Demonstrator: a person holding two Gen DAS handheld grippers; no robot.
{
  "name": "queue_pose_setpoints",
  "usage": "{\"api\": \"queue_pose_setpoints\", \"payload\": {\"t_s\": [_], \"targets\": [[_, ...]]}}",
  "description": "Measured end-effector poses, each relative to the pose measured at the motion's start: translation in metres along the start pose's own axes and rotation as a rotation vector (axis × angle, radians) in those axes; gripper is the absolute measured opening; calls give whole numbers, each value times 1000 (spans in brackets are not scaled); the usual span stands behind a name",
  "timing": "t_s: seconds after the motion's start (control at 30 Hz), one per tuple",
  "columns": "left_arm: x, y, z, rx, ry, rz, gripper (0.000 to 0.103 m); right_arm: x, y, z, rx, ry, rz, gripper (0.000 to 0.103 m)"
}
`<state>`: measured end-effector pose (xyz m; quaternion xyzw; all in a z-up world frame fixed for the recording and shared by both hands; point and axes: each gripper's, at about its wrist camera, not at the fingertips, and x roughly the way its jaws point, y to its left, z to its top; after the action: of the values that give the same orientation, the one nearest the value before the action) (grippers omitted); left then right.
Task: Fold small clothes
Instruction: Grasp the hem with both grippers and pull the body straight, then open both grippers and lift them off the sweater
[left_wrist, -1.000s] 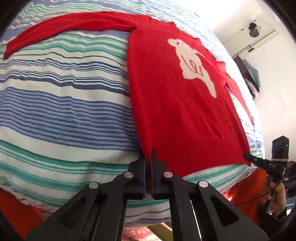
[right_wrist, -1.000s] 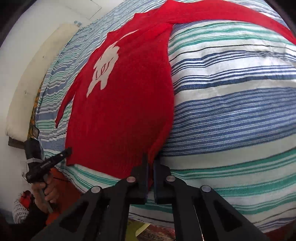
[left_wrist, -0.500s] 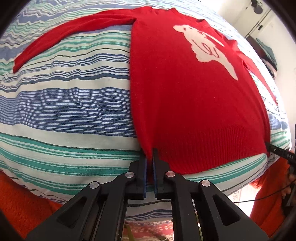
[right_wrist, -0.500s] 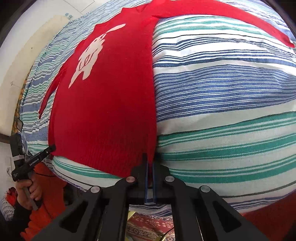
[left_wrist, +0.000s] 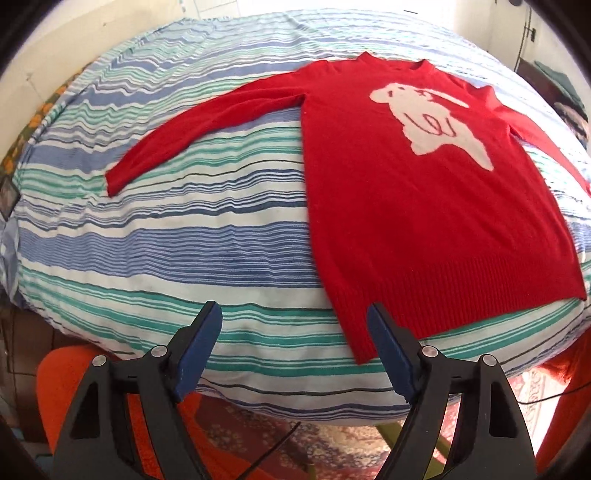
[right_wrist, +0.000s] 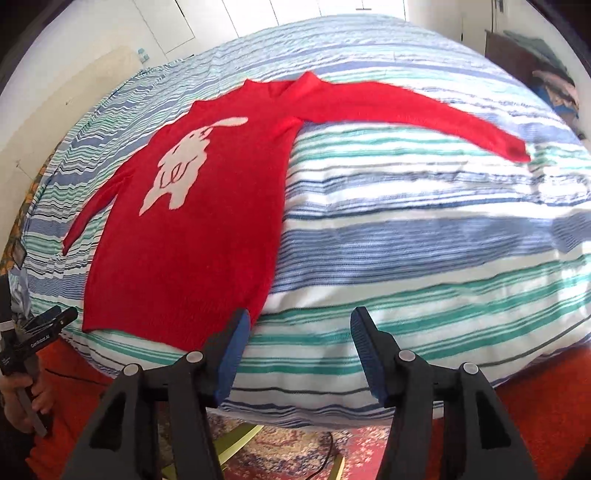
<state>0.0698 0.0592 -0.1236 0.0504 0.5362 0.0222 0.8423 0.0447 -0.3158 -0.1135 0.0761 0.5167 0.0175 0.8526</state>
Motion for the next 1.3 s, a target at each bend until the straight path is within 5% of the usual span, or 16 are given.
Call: {"api": "queue_pose_setpoints", "payload": {"t_s": [0.27, 0.5, 0.57, 0.87, 1.0, 1.1, 1.3], "targets": [[-7, -12, 5, 44, -36, 34, 82, 0, 55, 8, -188, -72, 73, 57], [19, -26, 6, 75, 1, -6, 82, 42, 102, -18, -400, 17, 138, 57], [40, -31, -1, 99, 85, -5, 83, 74, 99, -30, -381, 157, 113, 57], [16, -7, -9, 10, 79, -77, 85, 65, 81, -35, -320, 178, 158, 57], [-9, 24, -1, -120, -46, -78, 85, 43, 61, -23, -228, 200, 238, 57], [-9, 55, 9, -263, -100, -46, 85, 12, 11, 4, -69, 92, 280, 57], [22, 87, 3, -427, -46, -13, 85, -10, -184, 64, 619, -223, 329, 57]]}}
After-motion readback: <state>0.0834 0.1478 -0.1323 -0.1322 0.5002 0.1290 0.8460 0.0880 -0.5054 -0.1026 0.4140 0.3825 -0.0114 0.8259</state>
